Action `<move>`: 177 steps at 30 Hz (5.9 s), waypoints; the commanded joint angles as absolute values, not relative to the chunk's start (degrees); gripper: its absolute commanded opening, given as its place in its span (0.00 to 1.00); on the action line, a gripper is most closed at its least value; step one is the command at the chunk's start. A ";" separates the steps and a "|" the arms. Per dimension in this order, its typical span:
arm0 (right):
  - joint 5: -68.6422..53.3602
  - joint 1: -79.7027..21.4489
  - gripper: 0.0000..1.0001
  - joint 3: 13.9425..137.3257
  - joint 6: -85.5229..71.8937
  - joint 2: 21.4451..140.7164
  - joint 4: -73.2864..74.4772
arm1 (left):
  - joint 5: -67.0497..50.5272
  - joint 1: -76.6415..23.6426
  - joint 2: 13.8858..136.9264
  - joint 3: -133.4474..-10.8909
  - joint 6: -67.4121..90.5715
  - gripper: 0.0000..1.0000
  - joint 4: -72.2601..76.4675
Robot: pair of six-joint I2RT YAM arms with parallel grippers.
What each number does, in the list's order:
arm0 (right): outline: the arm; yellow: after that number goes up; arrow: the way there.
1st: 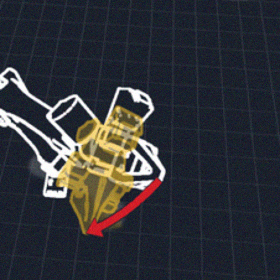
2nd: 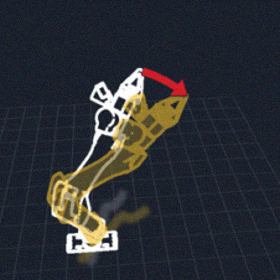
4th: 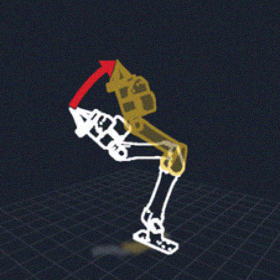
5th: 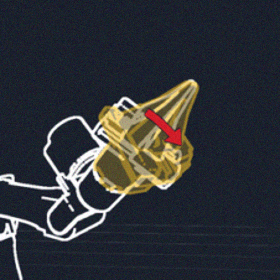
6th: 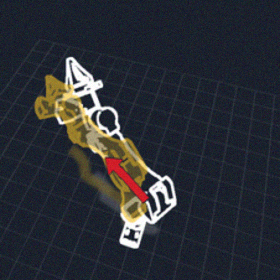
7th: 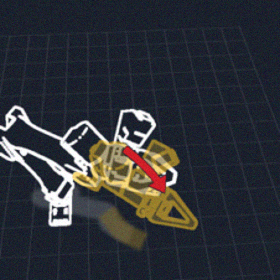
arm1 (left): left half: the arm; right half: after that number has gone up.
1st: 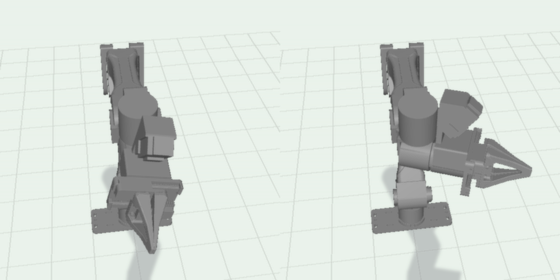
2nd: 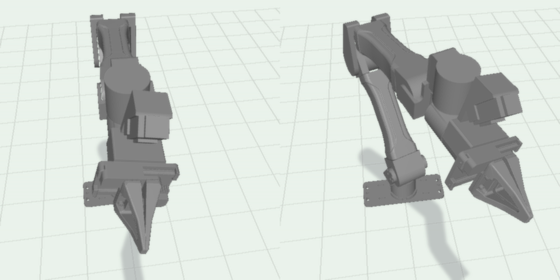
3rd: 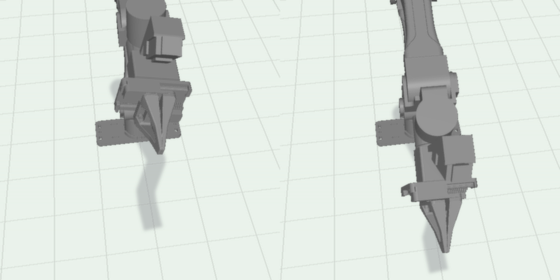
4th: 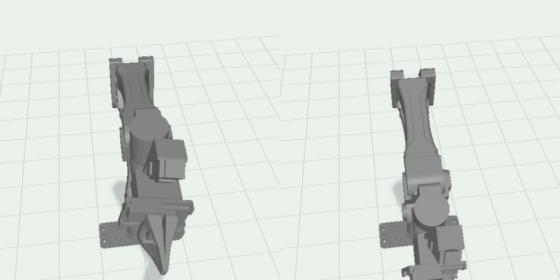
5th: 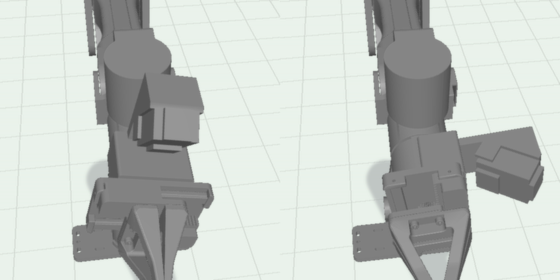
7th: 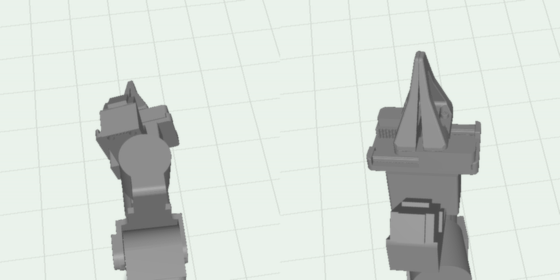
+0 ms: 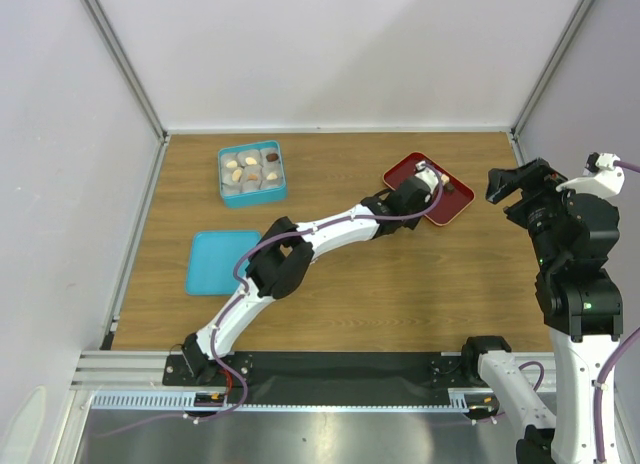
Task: Pack the chocolate
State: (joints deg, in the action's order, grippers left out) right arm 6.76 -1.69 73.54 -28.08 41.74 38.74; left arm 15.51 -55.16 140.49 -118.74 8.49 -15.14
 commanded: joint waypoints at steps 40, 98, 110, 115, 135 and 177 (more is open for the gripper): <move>0.80 -2.02 0.88 64.34 -28.74 39.02 34.81 | 21.53 -42.81 89.49 -86.68 13.53 0.36 -27.06; -7.12 -17.93 0.90 92.63 -34.81 85.69 52.20 | 5.37 -18.29 86.04 -85.86 18.27 0.34 -48.95; -6.07 -17.58 0.91 95.36 -32.78 84.82 54.23 | 3.43 -17.23 90.52 -91.84 19.25 0.35 -55.37; -5.01 -17.05 0.91 95.01 -32.78 83.50 54.23 | 3.78 -17.23 94.29 -95.44 17.93 0.35 -55.11; -4.40 -15.21 0.91 97.12 -32.17 83.50 54.93 | 4.57 -17.31 99.93 -99.23 17.49 0.38 -56.95; -2.73 -15.03 0.91 99.14 -32.08 82.79 55.81 | 6.24 -18.37 100.81 -98.88 17.49 0.41 -59.85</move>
State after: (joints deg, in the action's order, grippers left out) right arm -3.64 -15.25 96.27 -32.75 84.73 55.79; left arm 5.06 -17.98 101.12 -97.71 17.56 -59.33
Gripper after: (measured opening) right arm 0.911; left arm 0.417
